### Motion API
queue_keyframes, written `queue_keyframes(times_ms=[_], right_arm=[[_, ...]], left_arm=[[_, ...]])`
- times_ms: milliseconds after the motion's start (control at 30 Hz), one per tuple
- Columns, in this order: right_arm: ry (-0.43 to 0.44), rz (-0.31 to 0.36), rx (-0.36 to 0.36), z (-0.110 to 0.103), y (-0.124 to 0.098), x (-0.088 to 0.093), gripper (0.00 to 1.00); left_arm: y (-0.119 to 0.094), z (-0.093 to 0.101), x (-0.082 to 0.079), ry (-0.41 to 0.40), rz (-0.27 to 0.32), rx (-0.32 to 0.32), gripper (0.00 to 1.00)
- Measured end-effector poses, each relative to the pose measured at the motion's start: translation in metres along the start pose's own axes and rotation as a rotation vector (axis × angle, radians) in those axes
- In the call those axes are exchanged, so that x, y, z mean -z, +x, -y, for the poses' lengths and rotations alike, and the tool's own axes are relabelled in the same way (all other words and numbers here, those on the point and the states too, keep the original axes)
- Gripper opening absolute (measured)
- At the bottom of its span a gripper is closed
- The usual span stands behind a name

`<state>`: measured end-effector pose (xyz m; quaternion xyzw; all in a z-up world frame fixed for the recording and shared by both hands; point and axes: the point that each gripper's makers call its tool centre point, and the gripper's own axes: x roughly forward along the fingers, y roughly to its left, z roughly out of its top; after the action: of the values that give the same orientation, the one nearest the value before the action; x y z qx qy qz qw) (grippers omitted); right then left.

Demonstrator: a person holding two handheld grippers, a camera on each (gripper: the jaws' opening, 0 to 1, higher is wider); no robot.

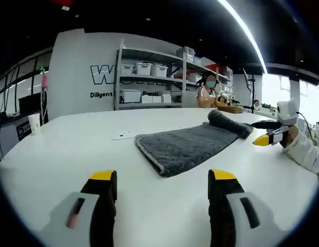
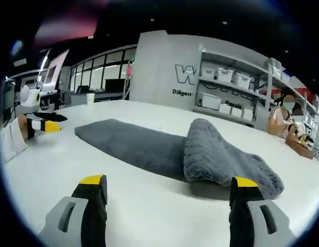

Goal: Open the folded towel by lifting each exposed corner and separating the folded layers until the towel lies flat within the target outline without major curled edges

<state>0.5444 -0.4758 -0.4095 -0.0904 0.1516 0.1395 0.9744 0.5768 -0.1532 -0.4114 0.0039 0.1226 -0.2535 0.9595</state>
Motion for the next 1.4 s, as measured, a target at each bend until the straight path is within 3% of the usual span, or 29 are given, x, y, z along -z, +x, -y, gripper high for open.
queue_keyframes(times_ms=[267, 433, 1400], right_arm=[[-0.010, -0.001, -0.029, -0.008, 0.000, 0.000, 0.98], [-0.004, 0.000, -0.045, -0.013, 0.000, 0.000, 0.96], [-0.014, -0.005, -0.068, -0.018, 0.001, 0.000, 0.94]], left_arm=[[0.009, 0.003, 0.001, 0.020, 0.011, 0.004, 0.58], [0.014, 0.002, 0.001, 0.044, 0.009, -0.002, 0.44], [0.041, 0.008, 0.011, 0.111, -0.058, -0.042, 0.11]])
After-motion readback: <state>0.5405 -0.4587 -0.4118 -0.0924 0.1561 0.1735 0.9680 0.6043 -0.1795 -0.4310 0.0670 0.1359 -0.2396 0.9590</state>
